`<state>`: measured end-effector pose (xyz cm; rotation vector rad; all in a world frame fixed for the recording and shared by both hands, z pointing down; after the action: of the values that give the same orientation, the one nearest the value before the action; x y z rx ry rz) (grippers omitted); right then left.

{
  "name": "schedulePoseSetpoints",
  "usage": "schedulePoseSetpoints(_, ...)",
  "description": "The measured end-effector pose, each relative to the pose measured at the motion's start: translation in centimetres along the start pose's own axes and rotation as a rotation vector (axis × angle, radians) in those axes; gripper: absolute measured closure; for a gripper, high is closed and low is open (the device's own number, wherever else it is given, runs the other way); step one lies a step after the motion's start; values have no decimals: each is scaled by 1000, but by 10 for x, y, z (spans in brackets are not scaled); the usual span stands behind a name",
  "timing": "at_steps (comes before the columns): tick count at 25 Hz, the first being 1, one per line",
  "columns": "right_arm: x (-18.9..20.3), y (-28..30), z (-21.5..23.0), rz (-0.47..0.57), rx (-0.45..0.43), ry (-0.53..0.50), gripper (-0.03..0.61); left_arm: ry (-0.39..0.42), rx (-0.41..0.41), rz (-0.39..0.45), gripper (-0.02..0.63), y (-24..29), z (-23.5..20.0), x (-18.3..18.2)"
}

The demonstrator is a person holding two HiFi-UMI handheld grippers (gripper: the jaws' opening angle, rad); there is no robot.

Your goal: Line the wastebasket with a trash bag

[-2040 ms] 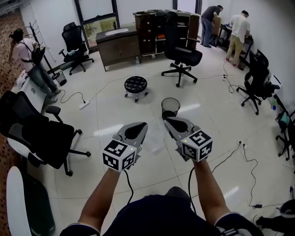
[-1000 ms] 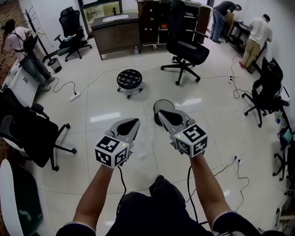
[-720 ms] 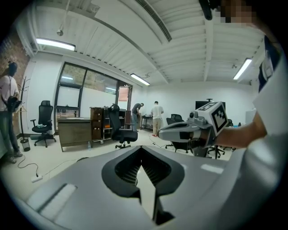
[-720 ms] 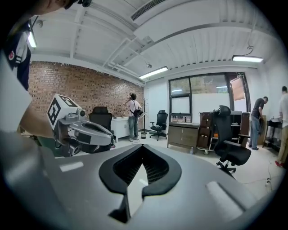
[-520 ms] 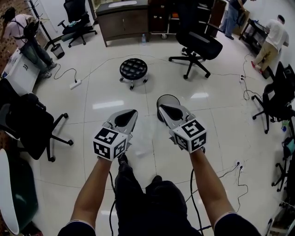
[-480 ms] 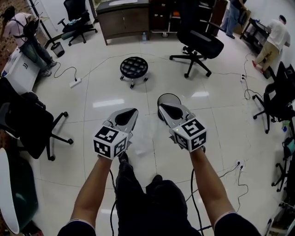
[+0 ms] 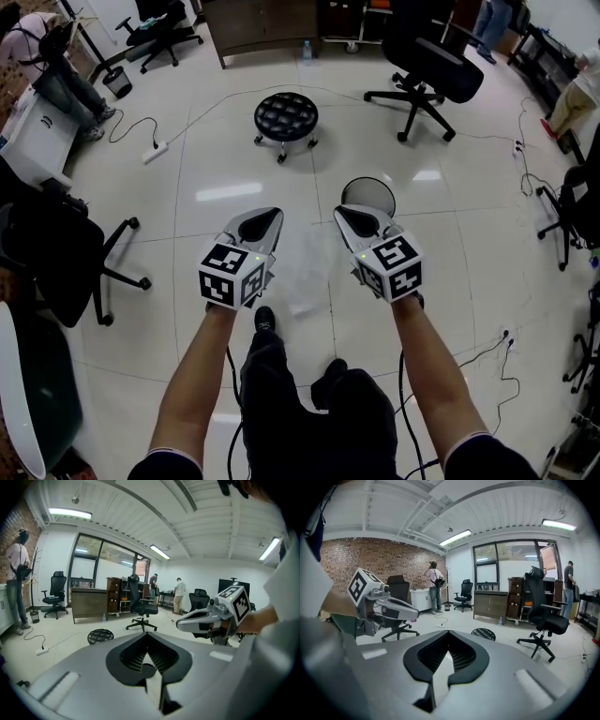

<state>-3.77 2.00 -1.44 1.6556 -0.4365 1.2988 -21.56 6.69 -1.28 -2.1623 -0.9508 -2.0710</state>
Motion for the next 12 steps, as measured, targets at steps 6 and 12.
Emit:
schedulePoseSetpoints(6,97,84,19,-82,-1,1,577,-21,-49,-78,601,57,-55,102)
schedulePoseSetpoints(12,206,167,40,-161,-20,61,577,-53,-62,-186,603,122,-106,219)
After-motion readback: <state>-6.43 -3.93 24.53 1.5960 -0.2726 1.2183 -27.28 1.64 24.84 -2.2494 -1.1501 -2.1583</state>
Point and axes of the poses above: the fingertips, and each gripper's own axes: y forward along the fingers, z to its right, x out of its underside, the point moved 7 cm from there along -y, backward along the fingers, and after that the axes turned 3 degrees about -z, right-handed, at the moved point
